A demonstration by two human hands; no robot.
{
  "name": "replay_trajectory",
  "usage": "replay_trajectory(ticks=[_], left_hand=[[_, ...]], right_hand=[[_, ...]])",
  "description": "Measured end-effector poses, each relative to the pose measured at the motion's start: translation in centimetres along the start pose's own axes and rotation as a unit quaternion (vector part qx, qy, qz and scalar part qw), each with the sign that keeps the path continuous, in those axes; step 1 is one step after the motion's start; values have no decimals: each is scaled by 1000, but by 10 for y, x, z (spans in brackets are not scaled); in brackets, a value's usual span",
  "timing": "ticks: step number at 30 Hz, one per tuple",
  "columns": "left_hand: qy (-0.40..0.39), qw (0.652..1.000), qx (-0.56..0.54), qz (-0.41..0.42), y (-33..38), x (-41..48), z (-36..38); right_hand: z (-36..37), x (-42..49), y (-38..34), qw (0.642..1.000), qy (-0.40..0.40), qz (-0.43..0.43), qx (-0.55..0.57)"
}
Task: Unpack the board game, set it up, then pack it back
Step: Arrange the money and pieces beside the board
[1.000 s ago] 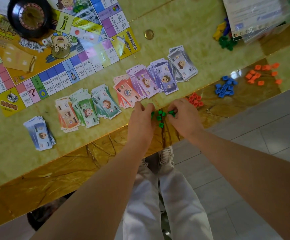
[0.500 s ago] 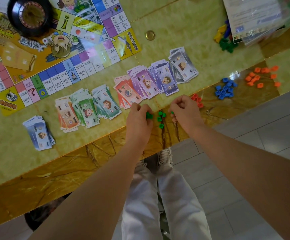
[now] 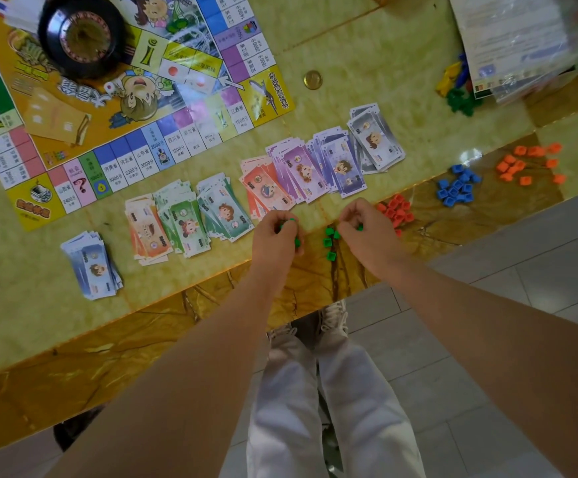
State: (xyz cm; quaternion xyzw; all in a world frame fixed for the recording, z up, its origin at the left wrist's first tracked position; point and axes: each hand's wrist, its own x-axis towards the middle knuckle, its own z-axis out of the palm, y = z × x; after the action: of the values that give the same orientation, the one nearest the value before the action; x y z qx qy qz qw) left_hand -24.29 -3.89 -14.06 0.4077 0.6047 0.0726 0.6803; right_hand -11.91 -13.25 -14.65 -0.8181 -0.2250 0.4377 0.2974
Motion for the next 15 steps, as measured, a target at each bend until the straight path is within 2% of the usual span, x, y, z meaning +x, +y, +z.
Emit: replay_trajectory(ticks=[4, 9, 12, 15], left_hand=[[-26, 989, -111, -97, 9, 0, 0], [-90, 978, -144, -120, 5, 2, -3], [-106, 983, -102, -110, 3, 1, -2], [-78, 994, 18, -69, 1, 3, 1]], right_hand=[[0, -3, 4, 989, -36, -63, -127], [2, -1, 9, 968, -48, -114, -216], [2, 2, 10, 957, -62, -142, -244], [4, 4, 11, 949, -57, -152, -271]])
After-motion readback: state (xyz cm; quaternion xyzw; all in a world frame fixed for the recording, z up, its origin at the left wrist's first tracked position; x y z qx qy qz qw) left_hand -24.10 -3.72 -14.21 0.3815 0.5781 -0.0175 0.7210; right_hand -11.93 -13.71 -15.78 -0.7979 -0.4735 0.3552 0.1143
